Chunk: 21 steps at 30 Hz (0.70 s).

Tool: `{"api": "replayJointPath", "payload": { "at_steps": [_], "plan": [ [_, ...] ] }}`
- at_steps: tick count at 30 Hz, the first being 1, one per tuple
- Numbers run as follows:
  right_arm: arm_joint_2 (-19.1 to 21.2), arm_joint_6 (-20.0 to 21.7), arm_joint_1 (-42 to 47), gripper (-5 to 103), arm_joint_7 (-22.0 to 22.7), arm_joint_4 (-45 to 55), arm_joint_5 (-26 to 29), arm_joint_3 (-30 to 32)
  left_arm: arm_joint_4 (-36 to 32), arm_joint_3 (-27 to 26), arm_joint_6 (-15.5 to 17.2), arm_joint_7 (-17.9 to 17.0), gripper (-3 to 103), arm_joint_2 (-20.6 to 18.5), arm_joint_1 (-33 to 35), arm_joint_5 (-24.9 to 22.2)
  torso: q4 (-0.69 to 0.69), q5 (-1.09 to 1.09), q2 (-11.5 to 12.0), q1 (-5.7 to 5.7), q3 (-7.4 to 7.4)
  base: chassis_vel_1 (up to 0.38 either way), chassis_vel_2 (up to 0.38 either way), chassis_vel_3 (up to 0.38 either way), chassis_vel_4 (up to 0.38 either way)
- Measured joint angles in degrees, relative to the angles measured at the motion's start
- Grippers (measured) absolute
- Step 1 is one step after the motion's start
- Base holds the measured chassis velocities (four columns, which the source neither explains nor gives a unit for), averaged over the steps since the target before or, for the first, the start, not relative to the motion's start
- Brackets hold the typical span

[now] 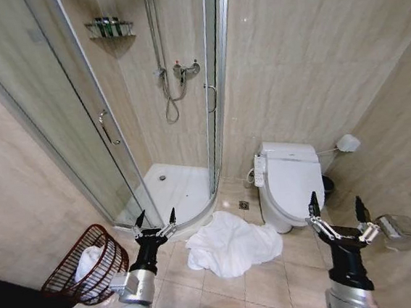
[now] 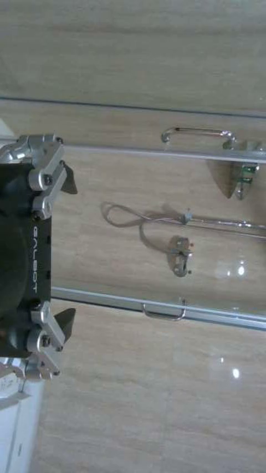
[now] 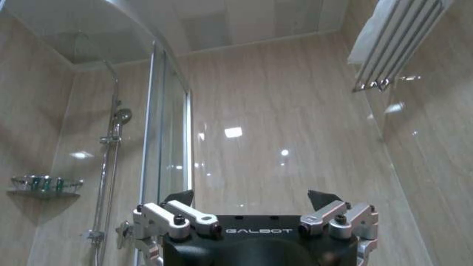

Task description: Discard the used towel into the hamper.

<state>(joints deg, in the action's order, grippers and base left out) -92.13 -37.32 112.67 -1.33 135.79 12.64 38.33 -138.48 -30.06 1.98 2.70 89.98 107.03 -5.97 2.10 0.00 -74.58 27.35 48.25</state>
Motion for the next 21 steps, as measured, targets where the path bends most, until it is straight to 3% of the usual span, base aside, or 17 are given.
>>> {"api": "replayJointPath", "payload": {
  "at_steps": [14,21],
  "plan": [
    [0.0,-0.1,0.3,100,0.4,-0.5,1.4,-0.1,0.0,0.0,0.0,0.0,100,0.0,0.0,0.0,0.0,0.0,0.0,0.0,0.0,-0.004,-0.006,0.004,0.008],
    [0.0,-1.5,0.4,100,-0.6,-1.4,1.8,0.2,0.0,0.0,0.0,0.0,100,0.0,0.0,0.0,0.0,-0.02,0.0,0.0,0.0,-0.116,-0.144,0.121,0.122]
  ]
}}
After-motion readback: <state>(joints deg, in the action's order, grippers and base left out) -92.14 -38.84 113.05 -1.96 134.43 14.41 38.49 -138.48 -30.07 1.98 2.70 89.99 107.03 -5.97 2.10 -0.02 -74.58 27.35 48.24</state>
